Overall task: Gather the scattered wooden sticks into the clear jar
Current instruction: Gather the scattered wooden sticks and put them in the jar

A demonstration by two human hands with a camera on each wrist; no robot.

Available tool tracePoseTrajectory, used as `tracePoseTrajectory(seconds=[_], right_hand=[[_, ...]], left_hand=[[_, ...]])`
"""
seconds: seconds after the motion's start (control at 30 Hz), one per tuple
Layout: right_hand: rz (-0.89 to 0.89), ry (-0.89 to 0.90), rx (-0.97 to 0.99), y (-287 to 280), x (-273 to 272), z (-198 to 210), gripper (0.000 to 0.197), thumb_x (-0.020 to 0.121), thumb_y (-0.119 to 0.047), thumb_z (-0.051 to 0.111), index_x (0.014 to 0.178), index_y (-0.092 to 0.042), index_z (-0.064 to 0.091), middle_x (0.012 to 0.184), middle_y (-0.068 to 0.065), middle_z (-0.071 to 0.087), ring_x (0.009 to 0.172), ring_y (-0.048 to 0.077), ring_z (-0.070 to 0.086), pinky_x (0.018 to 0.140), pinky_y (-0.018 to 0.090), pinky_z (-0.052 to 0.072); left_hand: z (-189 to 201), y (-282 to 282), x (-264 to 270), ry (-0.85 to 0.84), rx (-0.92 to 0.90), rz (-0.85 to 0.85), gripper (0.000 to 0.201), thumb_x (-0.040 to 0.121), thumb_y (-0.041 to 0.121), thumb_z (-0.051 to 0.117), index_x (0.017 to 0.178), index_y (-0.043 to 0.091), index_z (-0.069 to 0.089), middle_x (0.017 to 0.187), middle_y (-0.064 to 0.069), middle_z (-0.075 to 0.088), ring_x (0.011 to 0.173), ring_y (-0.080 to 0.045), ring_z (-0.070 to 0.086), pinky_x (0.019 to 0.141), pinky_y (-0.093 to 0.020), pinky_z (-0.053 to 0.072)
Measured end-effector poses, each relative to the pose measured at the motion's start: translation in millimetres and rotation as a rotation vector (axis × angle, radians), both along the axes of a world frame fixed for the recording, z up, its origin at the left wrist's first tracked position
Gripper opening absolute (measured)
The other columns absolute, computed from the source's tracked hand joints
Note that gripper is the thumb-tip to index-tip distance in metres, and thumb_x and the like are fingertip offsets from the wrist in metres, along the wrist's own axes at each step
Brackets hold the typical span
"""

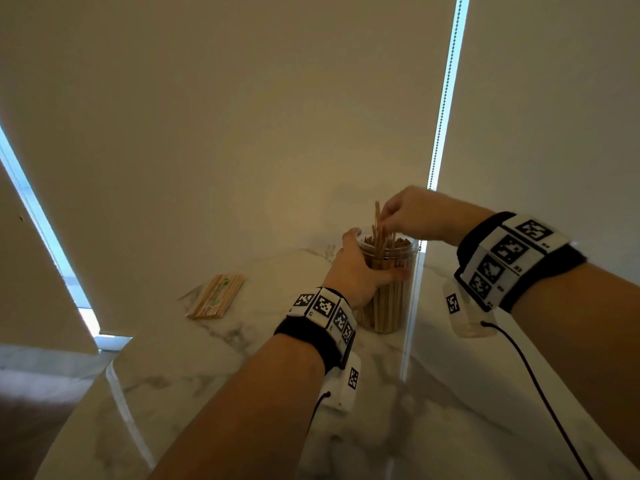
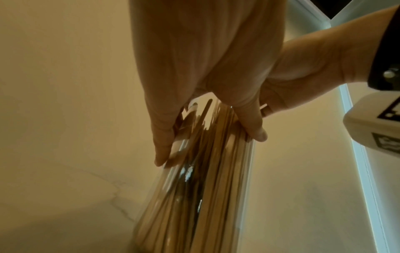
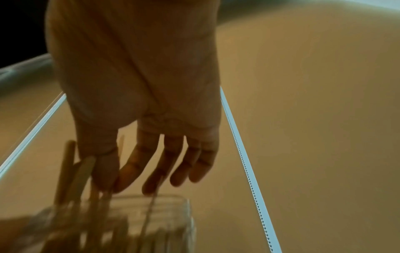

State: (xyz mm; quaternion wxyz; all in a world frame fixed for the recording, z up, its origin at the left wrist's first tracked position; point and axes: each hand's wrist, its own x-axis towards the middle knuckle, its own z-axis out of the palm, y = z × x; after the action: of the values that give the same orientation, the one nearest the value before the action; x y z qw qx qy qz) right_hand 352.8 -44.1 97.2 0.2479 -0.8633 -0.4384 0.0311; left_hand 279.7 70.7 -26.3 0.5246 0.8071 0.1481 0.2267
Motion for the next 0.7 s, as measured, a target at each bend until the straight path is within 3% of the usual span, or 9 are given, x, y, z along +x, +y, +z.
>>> tracePoseTrajectory(seconds=[0.1, 0.17, 0.23, 0.3, 0.37, 0.43, 0.5, 0.6, 0.7], right_hand=[[-0.024, -0.039, -0.065, 2, 0, -7, 0.020, 0.091, -0.027, 0.061, 0.091, -0.013, 0.076, 0.093, 0.006, 0.071, 0.089, 0.024, 0.066, 0.076, 0.035, 0.053], [-0.023, 0.011, 0.019, -2, -1, -3, 0.042, 0.098, -0.050, 0.049, 0.105, -0.014, 0.070, 0.102, 0.005, 0.070, 0.092, 0.022, 0.067, 0.087, 0.040, 0.053], [0.045, 0.083, 0.006, -8, -3, 4, 0.058, 0.091, -0.070, 0.043, 0.116, -0.022, 0.064, 0.106, 0.000, 0.065, 0.093, 0.018, 0.067, 0.090, 0.041, 0.051], [0.124, 0.031, -0.100, -10, -6, 5, 0.045, 0.087, -0.063, 0.057, 0.117, -0.031, 0.065, 0.109, -0.004, 0.063, 0.095, 0.017, 0.064, 0.085, 0.035, 0.051], [0.141, -0.085, -0.120, -4, -6, 0, 0.026, 0.090, -0.046, 0.065, 0.110, -0.030, 0.071, 0.107, -0.006, 0.064, 0.093, 0.015, 0.061, 0.075, 0.028, 0.048], [0.112, -0.151, -0.076, 5, -3, -7, 0.016, 0.089, -0.038, 0.068, 0.097, -0.025, 0.074, 0.095, -0.008, 0.066, 0.086, 0.012, 0.060, 0.065, 0.023, 0.044], [0.047, -0.225, -0.095, 10, -3, -11, 0.014, 0.090, -0.035, 0.068, 0.081, -0.025, 0.071, 0.082, -0.009, 0.065, 0.080, 0.012, 0.060, 0.060, 0.022, 0.042], [-0.034, -0.384, -0.262, 18, -4, -11, 0.024, 0.094, -0.033, 0.061, 0.085, -0.016, 0.074, 0.086, -0.002, 0.070, 0.084, 0.018, 0.065, 0.068, 0.029, 0.053], [0.008, -0.351, -0.361, 27, -8, -8, 0.028, 0.095, -0.033, 0.057, 0.094, -0.012, 0.076, 0.094, 0.004, 0.071, 0.090, 0.022, 0.066, 0.079, 0.032, 0.056]], left_hand=[[-1, 0, 0, -0.017, -0.010, -0.004, 0.130, 0.051, 0.057, 0.092, 0.155, 0.031, 0.018, 0.137, -0.004, 0.061, 0.122, -0.021, 0.061, 0.104, -0.044, 0.053], [-1, 1, 1, -0.015, 0.002, -0.002, 0.126, 0.056, 0.054, 0.093, 0.155, 0.030, 0.018, 0.138, -0.004, 0.058, 0.124, -0.022, 0.060, 0.105, -0.044, 0.052], [-2, 2, 1, -0.017, 0.004, -0.004, 0.122, 0.061, 0.050, 0.093, 0.155, 0.029, 0.018, 0.139, -0.003, 0.058, 0.124, -0.021, 0.059, 0.105, -0.043, 0.052], [-3, 2, 2, -0.037, -0.005, -0.009, 0.120, 0.058, 0.050, 0.093, 0.152, 0.029, 0.021, 0.135, 0.000, 0.060, 0.121, -0.018, 0.061, 0.102, -0.043, 0.054], [-3, 0, 2, -0.043, -0.023, 0.000, 0.123, 0.050, 0.057, 0.092, 0.150, 0.030, 0.024, 0.131, 0.002, 0.061, 0.119, -0.017, 0.063, 0.099, -0.044, 0.056], [-2, -1, 1, -0.028, -0.028, -0.001, 0.125, 0.048, 0.059, 0.090, 0.150, 0.031, 0.024, 0.130, 0.001, 0.062, 0.118, -0.018, 0.063, 0.100, -0.045, 0.056], [-1, -1, 0, -0.002, -0.011, -0.002, 0.126, 0.055, 0.055, 0.092, 0.154, 0.032, 0.018, 0.135, -0.001, 0.060, 0.122, -0.020, 0.061, 0.104, -0.043, 0.053], [-1, 1, 1, 0.019, -0.005, -0.001, 0.121, 0.070, 0.041, 0.092, 0.158, 0.028, 0.011, 0.142, -0.003, 0.058, 0.127, -0.021, 0.058, 0.106, -0.037, 0.048], [-2, 1, 1, 0.006, 0.004, 0.002, 0.120, 0.066, 0.045, 0.092, 0.156, 0.030, 0.015, 0.138, -0.001, 0.060, 0.124, -0.021, 0.060, 0.106, -0.043, 0.051]])
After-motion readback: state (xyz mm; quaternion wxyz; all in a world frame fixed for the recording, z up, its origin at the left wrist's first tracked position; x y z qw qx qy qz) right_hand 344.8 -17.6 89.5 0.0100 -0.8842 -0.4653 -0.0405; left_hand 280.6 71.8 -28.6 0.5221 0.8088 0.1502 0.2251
